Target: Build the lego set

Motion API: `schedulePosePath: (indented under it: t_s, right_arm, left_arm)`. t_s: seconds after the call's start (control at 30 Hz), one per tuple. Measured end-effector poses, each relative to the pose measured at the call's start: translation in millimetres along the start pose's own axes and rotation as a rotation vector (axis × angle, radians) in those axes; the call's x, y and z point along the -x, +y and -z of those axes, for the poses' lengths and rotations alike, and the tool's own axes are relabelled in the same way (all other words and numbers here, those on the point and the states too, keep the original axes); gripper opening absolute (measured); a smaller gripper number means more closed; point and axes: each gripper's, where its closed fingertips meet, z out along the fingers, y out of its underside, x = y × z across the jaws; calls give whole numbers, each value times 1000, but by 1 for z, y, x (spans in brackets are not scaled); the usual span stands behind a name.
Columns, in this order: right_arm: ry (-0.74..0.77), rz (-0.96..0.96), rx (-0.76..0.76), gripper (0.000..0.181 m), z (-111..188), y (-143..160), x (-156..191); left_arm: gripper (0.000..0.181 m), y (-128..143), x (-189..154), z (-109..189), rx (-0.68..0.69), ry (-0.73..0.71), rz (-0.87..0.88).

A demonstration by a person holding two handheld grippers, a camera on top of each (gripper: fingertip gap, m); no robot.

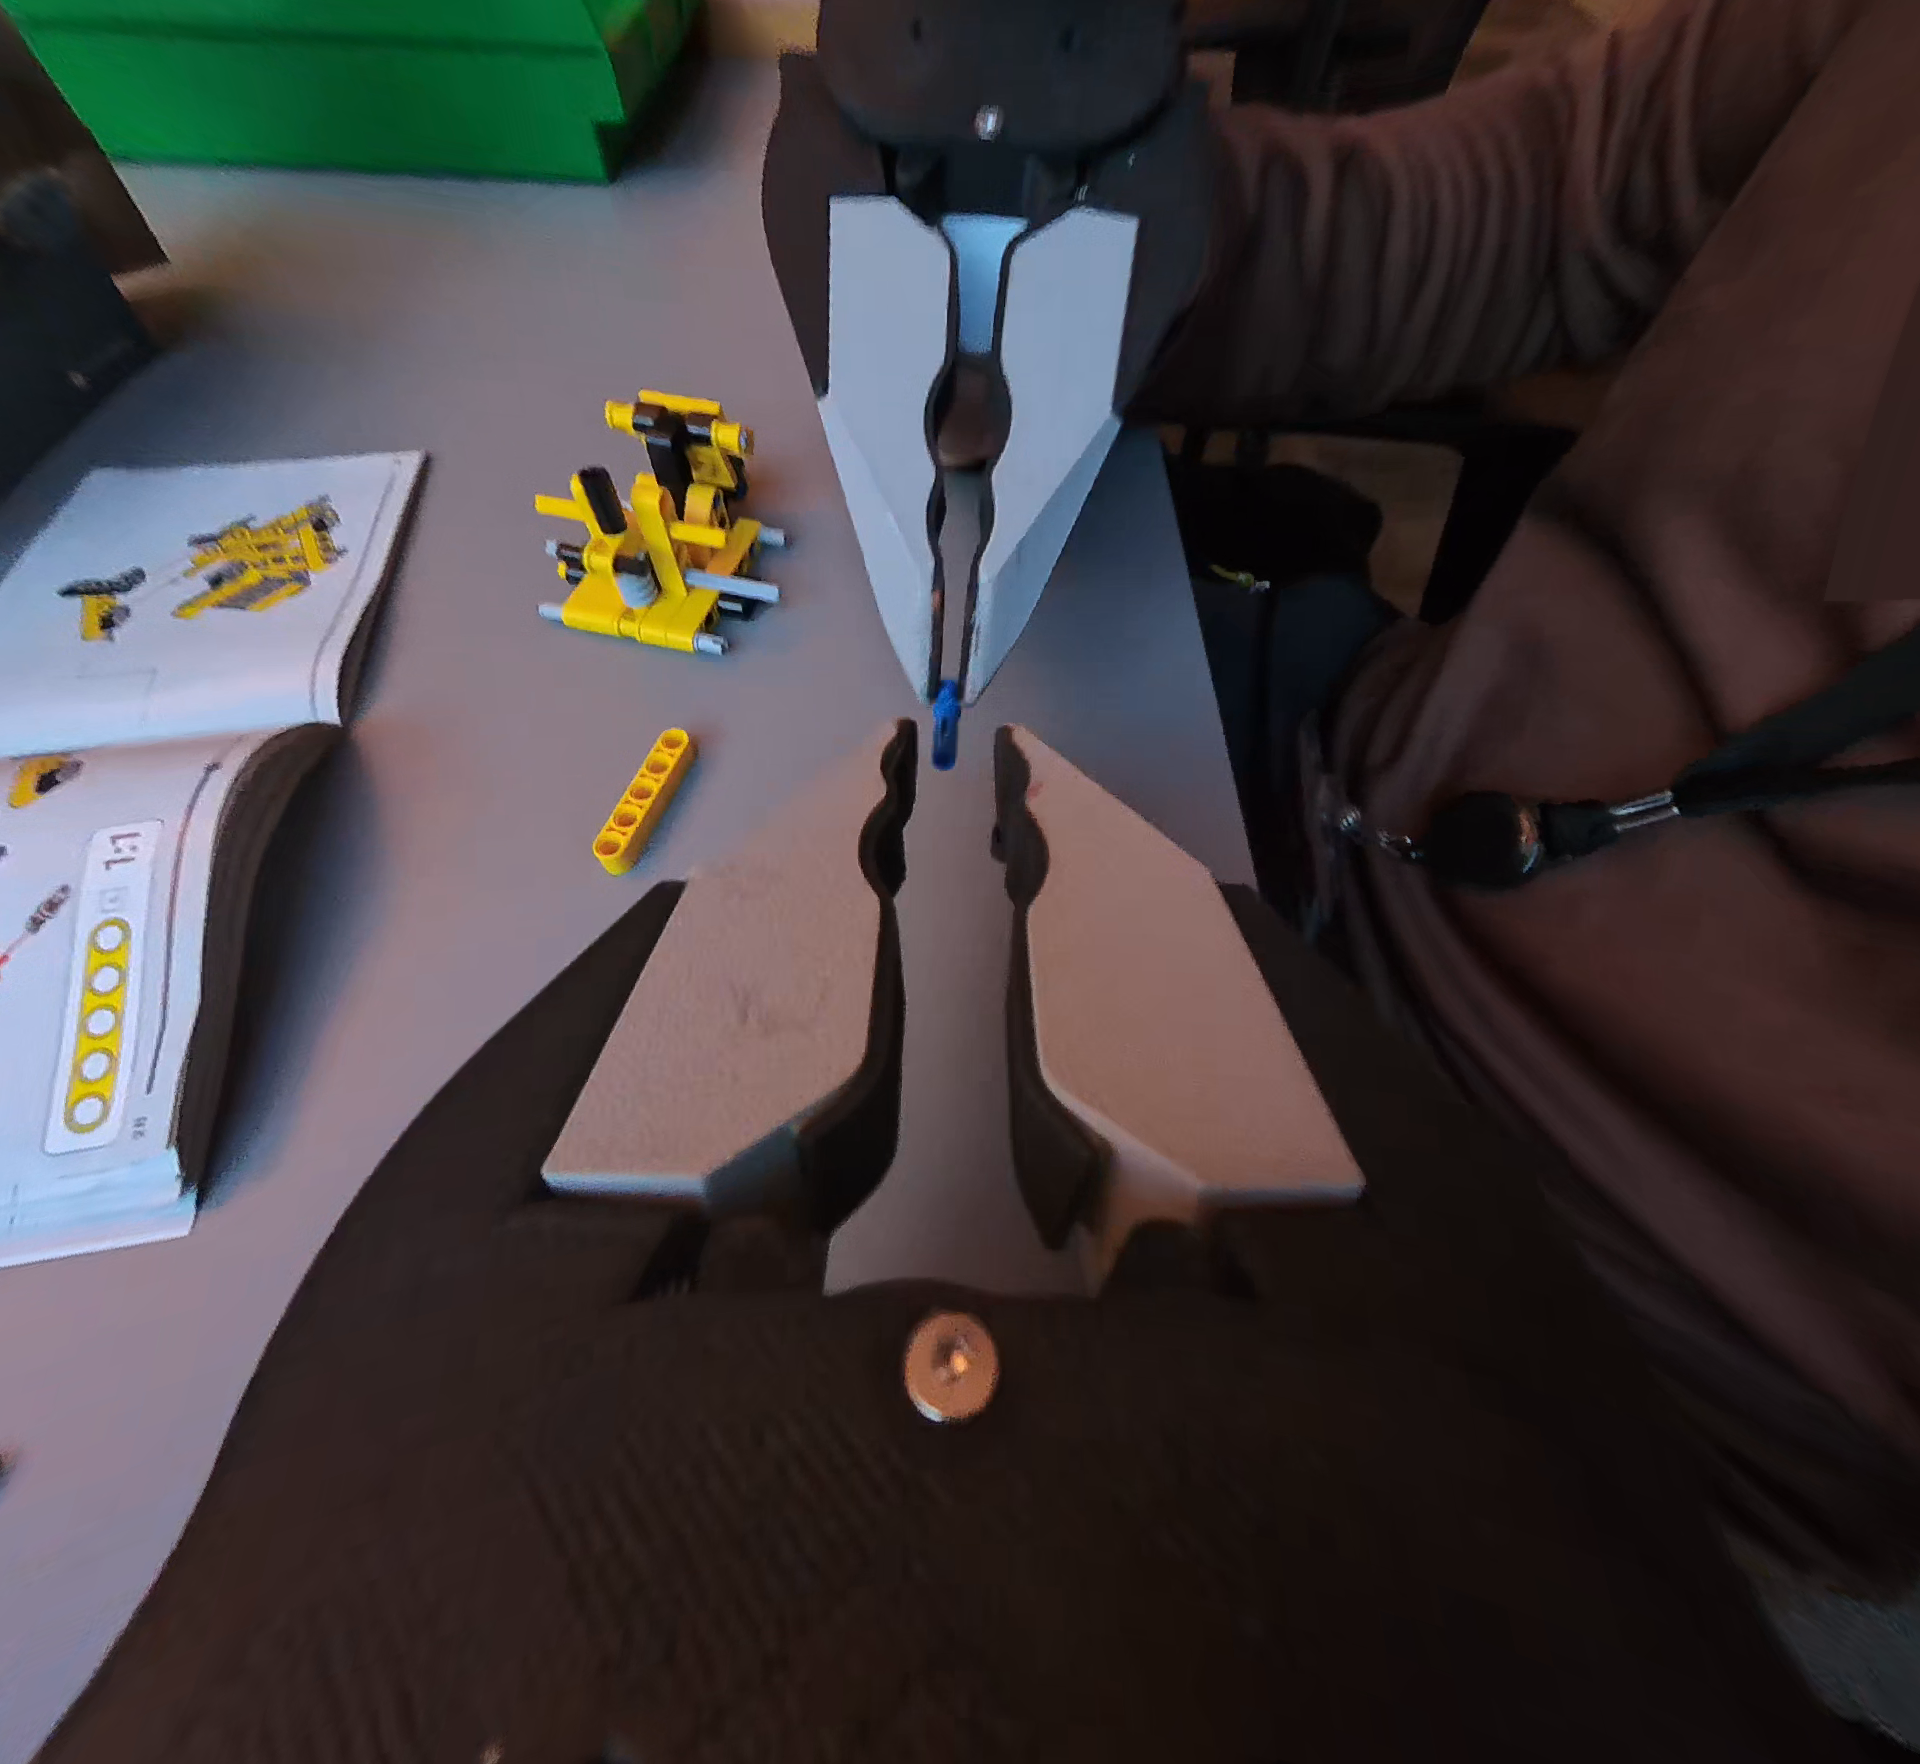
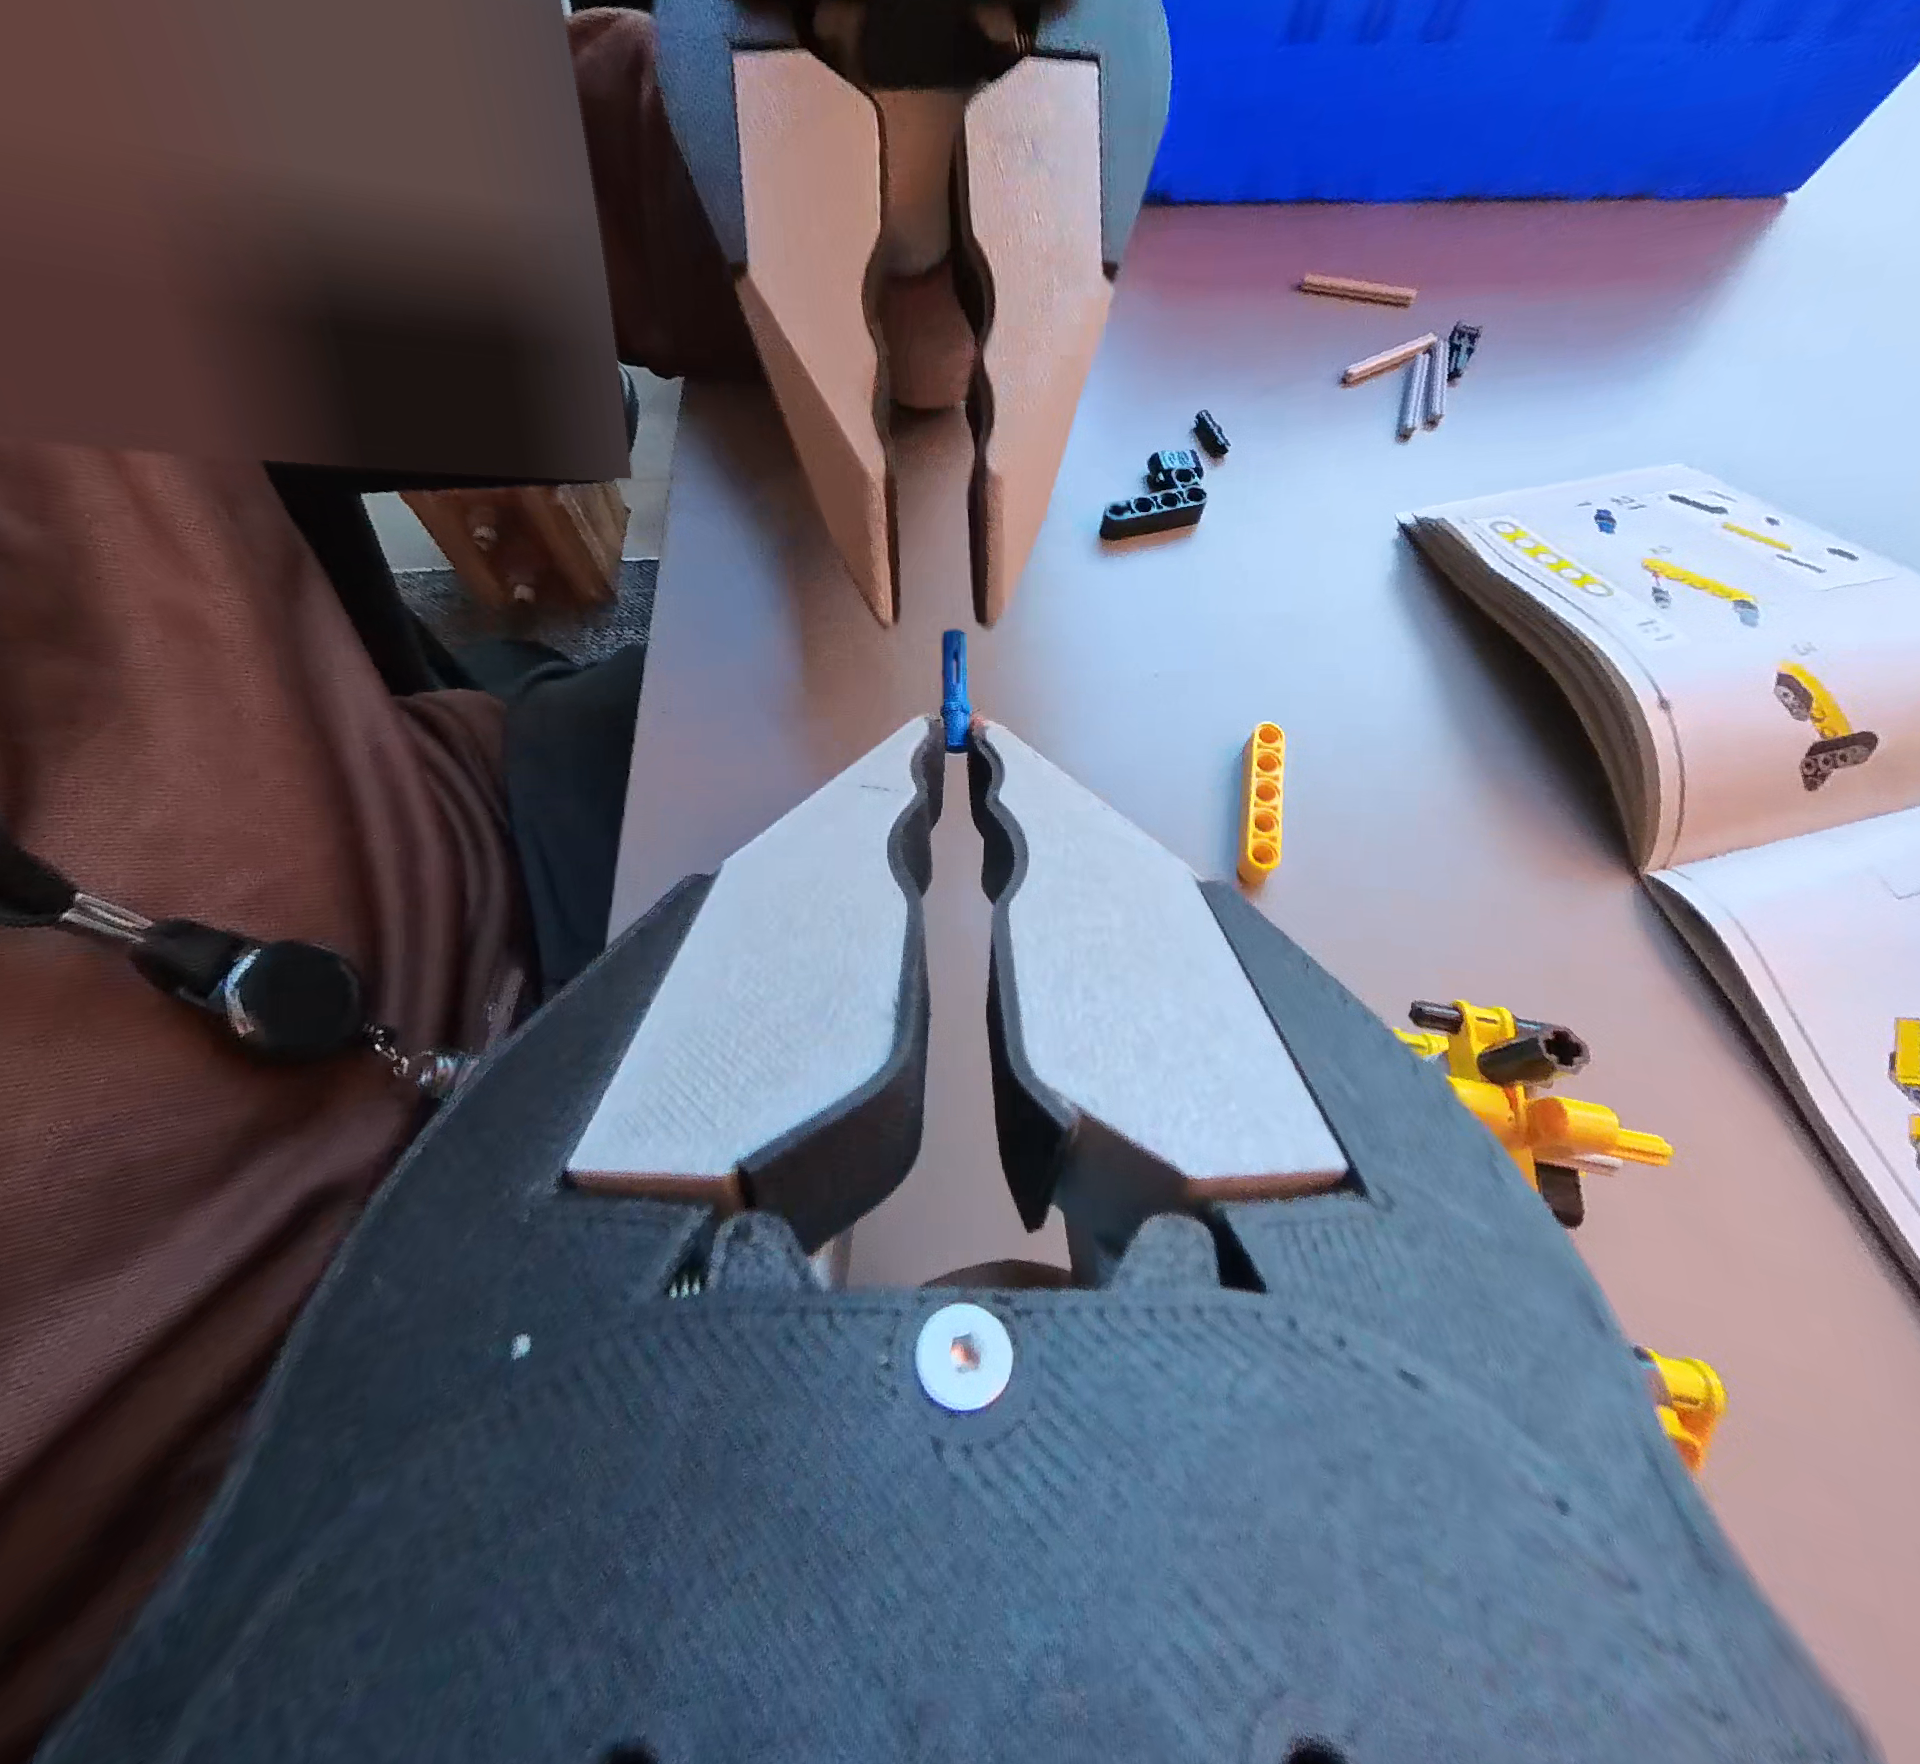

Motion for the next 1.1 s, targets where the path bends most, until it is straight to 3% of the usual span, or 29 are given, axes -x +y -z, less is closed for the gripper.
schedulePosePath:
  t_s: [0.17,0.5,0.57,0.7,0.83,0.93,1.1]
  right_arm:
    - [12,11,40,1,1,1,-1]
    - [1,36,74,1,0,0,2]
    - [-2,33,81,1,-1,1,2]
    - [20,34,65,1,1,-3,0]
    - [57,44,-128,1,18,-30,-5]
    - [1,-53,-254,5,32,-45,-5]
    - [-48,-89,-342,9,34,-62,1]
  left_arm:
    - [2,2,0,-2,15,-18,-20]
    - [12,18,3,-15,149,-80,-80]
    - [2,18,1,-15,151,-75,-104]
    - [1,15,3,-14,131,-94,-126]
    - [1,-10,7,-6,-41,-124,-111]
    - [2,-33,4,3,-212,-106,-70]
    - [2,-48,-1,5,-323,-73,-40]
